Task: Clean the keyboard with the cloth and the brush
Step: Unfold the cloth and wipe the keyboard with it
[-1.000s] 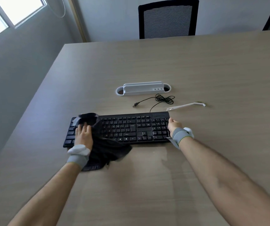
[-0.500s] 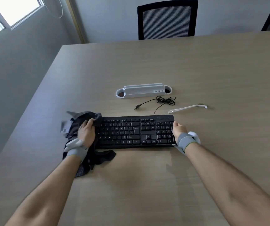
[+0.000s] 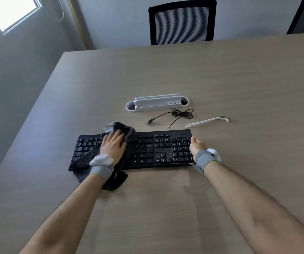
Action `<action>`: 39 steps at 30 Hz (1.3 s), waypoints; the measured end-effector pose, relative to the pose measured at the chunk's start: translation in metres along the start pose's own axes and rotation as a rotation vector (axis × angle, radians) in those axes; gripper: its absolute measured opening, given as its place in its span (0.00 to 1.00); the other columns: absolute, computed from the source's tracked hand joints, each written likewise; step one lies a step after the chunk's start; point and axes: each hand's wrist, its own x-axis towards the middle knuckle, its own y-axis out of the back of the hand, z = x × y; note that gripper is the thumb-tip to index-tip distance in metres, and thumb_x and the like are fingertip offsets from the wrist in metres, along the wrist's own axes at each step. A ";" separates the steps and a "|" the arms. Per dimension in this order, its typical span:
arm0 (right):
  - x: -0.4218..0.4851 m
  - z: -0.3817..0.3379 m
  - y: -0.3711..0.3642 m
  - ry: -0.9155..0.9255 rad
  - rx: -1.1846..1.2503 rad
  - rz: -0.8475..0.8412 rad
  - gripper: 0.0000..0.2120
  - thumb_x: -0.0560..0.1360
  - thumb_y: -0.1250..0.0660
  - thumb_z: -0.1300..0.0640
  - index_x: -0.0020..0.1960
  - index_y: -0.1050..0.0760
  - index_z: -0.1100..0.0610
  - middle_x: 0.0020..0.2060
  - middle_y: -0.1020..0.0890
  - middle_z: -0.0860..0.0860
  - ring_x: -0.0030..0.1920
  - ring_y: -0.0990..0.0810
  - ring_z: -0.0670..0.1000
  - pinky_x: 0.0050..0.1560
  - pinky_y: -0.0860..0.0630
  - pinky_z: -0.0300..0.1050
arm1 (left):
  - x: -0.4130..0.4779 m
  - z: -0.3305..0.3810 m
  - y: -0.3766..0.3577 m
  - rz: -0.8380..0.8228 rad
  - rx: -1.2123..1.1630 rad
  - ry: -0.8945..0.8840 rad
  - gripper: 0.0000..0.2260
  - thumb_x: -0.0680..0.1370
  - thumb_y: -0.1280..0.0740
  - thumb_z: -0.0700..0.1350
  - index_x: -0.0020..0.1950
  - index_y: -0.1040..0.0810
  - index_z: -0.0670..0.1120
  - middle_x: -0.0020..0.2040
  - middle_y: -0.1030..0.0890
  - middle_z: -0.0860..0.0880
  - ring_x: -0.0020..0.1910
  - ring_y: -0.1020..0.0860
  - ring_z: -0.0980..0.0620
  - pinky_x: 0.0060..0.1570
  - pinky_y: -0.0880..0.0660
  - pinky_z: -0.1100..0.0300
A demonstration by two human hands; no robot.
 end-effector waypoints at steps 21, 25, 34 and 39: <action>0.009 0.000 0.005 -0.007 -0.031 -0.086 0.21 0.82 0.48 0.51 0.70 0.32 0.60 0.67 0.27 0.57 0.67 0.29 0.59 0.67 0.33 0.48 | -0.050 0.106 -0.023 -0.182 -0.187 -0.526 0.19 0.78 0.42 0.44 0.69 0.31 0.46 0.69 0.27 0.51 0.75 0.40 0.47 0.74 0.45 0.53; 0.012 0.000 0.002 -0.013 -0.016 -0.075 0.20 0.82 0.47 0.52 0.66 0.28 0.61 0.62 0.23 0.58 0.57 0.24 0.57 0.53 0.31 0.44 | -0.053 0.078 -0.016 -0.083 -0.016 -0.550 0.18 0.74 0.44 0.47 0.57 0.20 0.44 0.56 0.16 0.48 0.61 0.23 0.42 0.61 0.26 0.45; 0.013 -0.001 0.008 -0.050 -0.043 -0.118 0.21 0.82 0.48 0.51 0.70 0.32 0.59 0.67 0.27 0.55 0.67 0.29 0.58 0.66 0.33 0.47 | -0.058 0.085 -0.020 -0.201 -0.129 -0.556 0.23 0.77 0.52 0.51 0.73 0.39 0.53 0.72 0.33 0.54 0.76 0.47 0.47 0.74 0.58 0.55; 0.016 -0.001 0.014 -0.104 0.024 -0.214 0.23 0.81 0.46 0.49 0.73 0.37 0.59 0.72 0.34 0.54 0.72 0.35 0.57 0.70 0.37 0.49 | -0.051 0.130 -0.028 -0.315 -0.112 -0.561 0.23 0.81 0.47 0.44 0.74 0.46 0.57 0.76 0.43 0.57 0.77 0.55 0.43 0.75 0.59 0.53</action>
